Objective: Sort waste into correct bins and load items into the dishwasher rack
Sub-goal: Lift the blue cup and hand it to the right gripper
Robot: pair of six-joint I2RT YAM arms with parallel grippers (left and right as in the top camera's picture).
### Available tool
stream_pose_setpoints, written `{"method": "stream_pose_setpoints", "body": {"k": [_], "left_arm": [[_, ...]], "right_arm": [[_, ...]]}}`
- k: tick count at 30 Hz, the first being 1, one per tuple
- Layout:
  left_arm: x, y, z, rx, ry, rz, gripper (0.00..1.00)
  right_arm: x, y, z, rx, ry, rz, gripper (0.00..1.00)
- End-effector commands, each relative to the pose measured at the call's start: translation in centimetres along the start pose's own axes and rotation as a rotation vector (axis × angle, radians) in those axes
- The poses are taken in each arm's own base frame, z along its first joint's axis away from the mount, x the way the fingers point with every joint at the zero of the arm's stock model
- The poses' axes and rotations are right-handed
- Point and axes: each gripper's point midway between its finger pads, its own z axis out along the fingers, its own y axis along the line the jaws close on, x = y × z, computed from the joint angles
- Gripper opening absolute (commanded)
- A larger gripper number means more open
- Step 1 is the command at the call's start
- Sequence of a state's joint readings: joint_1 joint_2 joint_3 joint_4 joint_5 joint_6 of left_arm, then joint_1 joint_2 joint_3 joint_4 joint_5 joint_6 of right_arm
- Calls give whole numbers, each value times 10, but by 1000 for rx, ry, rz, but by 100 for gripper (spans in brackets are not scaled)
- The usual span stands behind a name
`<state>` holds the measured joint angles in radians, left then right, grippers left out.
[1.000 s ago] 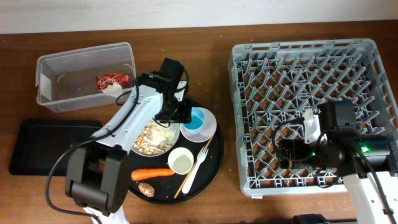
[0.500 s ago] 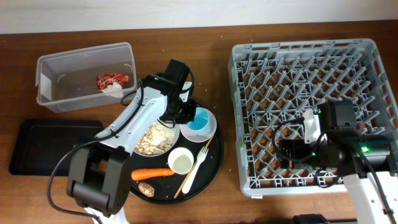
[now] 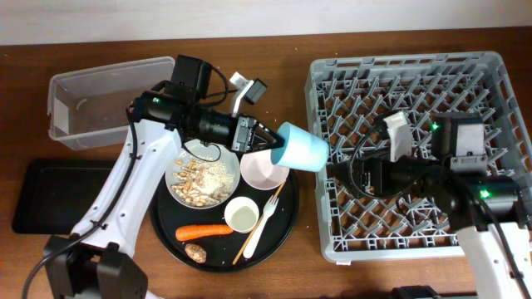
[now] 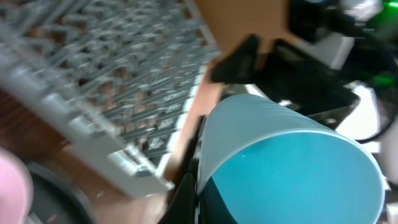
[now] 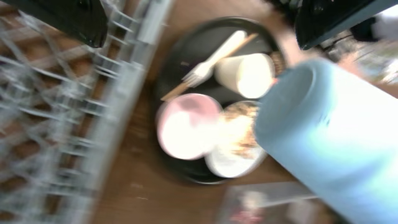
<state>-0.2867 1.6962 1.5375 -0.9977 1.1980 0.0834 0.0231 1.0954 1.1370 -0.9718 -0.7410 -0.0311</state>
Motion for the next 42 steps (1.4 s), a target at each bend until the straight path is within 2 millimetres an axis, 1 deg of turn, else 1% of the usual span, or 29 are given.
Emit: {"method": "stream_pose_setpoints", "body": {"k": [1,2,5,7,9,14,16,18,19,21,24,27,30,32,34,36,38,41,42], "left_arm": [[-4,-30,-3,145,-22,89,0],[-4,-28,-3,135,-21,88,0],[-4,-24,-3,113,-18,87,0],[-3,-16,-2,67,-13,86,0],[-3,-10,-1,32,-9,78,0],[-3,-10,-2,32,-10,79,0],[-4,-12,1,40,-9,47,0],[-4,-17,7,55,2,51,1],[-2,-24,12,81,12,62,0],[-1,-27,16,90,21,70,1],[-1,-28,15,97,20,65,0],[-1,-28,15,98,22,46,0],[-1,-34,14,132,20,46,0],[-1,-34,15,134,20,46,0],[-1,-34,15,133,20,46,0],[-1,-32,15,117,21,46,0],[-1,-32,16,117,22,47,0],[-1,-32,16,117,22,47,0],[-1,-32,16,117,22,48,0]], "right_arm": [[-8,48,-2,-319,-24,-134,96],[-8,57,-4,-386,-34,-168,95],[-10,72,-9,-494,-65,-250,95],[-11,83,-16,-567,-93,-293,95],[-11,89,-19,-606,-106,-304,95],[-11,89,-20,-609,-107,-304,96],[-12,88,-19,-604,-105,-303,96],[-11,80,-13,-564,-92,-297,95],[-11,78,-11,-549,-87,-295,95],[-11,72,-7,-522,-78,-292,95],[-10,55,2,-415,-49,-283,95],[-12,52,4,-397,-57,-300,95],[-14,41,8,-328,-50,-312,95],[-14,41,8,-329,-53,-315,95],[-16,51,4,-388,-70,-320,94],[-19,66,-3,-481,-102,-337,93],[-21,72,-7,-522,-118,-349,92],[-22,72,-7,-524,-121,-352,84],[-22,72,-7,-523,-121,-352,83]]}}
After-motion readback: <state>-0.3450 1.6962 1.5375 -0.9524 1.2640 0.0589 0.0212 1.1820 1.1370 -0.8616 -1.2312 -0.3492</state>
